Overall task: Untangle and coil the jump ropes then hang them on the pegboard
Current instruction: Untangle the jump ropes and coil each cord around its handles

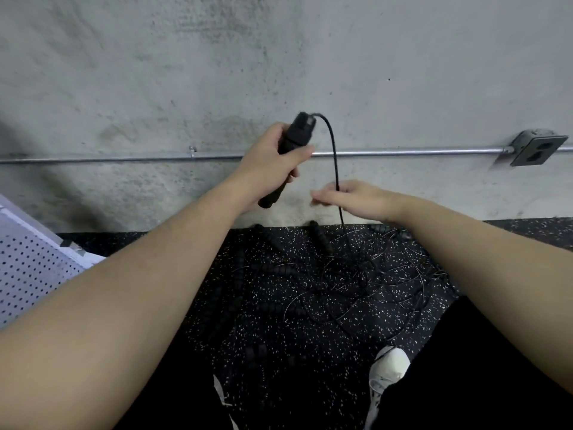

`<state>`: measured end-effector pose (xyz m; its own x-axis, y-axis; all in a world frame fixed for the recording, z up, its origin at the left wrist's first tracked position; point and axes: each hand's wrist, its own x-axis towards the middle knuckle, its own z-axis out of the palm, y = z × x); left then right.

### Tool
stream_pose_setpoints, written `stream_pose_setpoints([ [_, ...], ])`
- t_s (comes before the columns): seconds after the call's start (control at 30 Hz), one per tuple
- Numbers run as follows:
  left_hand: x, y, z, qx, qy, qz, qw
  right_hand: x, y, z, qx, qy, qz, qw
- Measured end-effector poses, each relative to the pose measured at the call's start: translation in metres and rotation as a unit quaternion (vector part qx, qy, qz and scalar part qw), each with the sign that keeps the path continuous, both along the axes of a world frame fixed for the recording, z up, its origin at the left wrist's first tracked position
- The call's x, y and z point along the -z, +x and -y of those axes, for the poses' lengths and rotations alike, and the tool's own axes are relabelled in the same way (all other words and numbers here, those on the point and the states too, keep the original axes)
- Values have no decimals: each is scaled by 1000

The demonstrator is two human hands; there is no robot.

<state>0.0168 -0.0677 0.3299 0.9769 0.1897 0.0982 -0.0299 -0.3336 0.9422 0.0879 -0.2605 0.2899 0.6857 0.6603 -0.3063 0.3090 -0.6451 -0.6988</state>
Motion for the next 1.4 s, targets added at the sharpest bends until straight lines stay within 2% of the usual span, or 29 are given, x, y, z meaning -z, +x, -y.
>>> stream_pose_setpoints([
  [0.07,-2,3,-5,-66,-94,21,993,-1,-5,3,-34,-40,-40,998],
  [0.17,-1,7,-25,-185,-223,36,956,5,0,15,-11,-54,-97,994],
  [0.27,3,5,-48,-254,-243,-5,936,13,11,27,57,12,-88,994],
  [0.37,8,-4,-54,-218,-158,-116,956,12,22,33,162,83,-15,983],
  [0.47,14,-10,-43,-140,-31,-183,973,9,25,32,196,107,32,974],
  [0.53,17,-9,-33,-110,80,-182,974,4,20,26,179,93,46,978],
  [0.63,16,-7,-12,-44,230,-166,958,0,11,12,141,94,41,985],
  [0.77,19,-7,16,74,339,-153,925,-4,-1,-6,120,135,29,983],
  [0.93,21,-2,15,68,293,-121,946,-6,1,-2,119,197,-9,973],
  [1.0,23,2,13,50,256,-90,961,-3,2,5,107,190,-26,976],
  [1.07,22,4,10,0,194,-59,979,2,5,13,84,120,-33,989],
  [1.13,19,5,2,-67,106,-43,991,9,9,23,37,10,-49,998],
  [1.23,13,7,-19,-158,-7,-52,986,12,10,34,2,-107,-61,992],
  [1.3,13,4,-30,-163,-21,-81,983,9,10,38,16,-90,-36,995],
  [1.4,14,-3,-35,-144,-9,-127,981,2,15,37,117,16,27,993],
])
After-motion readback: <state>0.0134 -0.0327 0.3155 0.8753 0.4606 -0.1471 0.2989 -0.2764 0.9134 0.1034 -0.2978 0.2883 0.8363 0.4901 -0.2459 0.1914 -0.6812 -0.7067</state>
